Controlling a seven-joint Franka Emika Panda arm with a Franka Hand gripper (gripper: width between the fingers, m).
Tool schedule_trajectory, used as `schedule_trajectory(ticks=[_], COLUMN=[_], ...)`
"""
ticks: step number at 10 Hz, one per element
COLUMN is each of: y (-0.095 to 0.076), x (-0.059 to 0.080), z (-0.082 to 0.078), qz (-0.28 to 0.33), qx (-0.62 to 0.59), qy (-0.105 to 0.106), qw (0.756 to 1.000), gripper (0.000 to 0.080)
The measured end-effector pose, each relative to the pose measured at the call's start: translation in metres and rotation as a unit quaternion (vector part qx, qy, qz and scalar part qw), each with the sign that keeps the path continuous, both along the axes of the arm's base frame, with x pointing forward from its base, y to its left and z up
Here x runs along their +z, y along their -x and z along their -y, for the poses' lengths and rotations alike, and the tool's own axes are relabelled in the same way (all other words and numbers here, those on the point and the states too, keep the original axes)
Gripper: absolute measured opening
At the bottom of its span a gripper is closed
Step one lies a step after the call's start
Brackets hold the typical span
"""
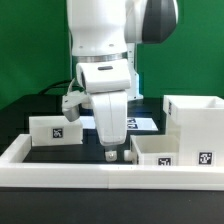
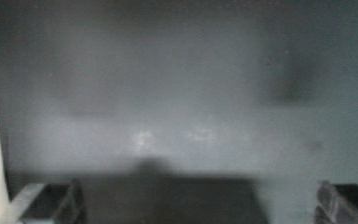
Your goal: Assemble drawer
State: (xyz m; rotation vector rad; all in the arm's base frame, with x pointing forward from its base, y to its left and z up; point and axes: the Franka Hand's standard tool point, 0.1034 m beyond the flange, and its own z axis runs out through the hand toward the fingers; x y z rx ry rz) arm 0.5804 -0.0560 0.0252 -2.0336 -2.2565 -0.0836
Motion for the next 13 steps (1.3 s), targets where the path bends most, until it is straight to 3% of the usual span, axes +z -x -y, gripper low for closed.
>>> schedule_trajectory(ticks=[4,6,8,9,13], y=[-0.001,0.001,0.009,0.011,0.005], x=[0.0,-0.002,-0.006,-0.006,-0.002], z=[-0.011,-0.001,0.017,0.016,-0.02], qz=[0.0,-0.002,-0.013,-0.017,-0.016], qx=[-0.002,0.001,0.001,-0.003,-0.001], qy=[-0.006,-0.009,-0.044,-0.051,-0.061], qw=[1.0,1.0,0.999,0.999,0.998], gripper=[0.0649,0.0649,0.0649,0.0649,0.0649])
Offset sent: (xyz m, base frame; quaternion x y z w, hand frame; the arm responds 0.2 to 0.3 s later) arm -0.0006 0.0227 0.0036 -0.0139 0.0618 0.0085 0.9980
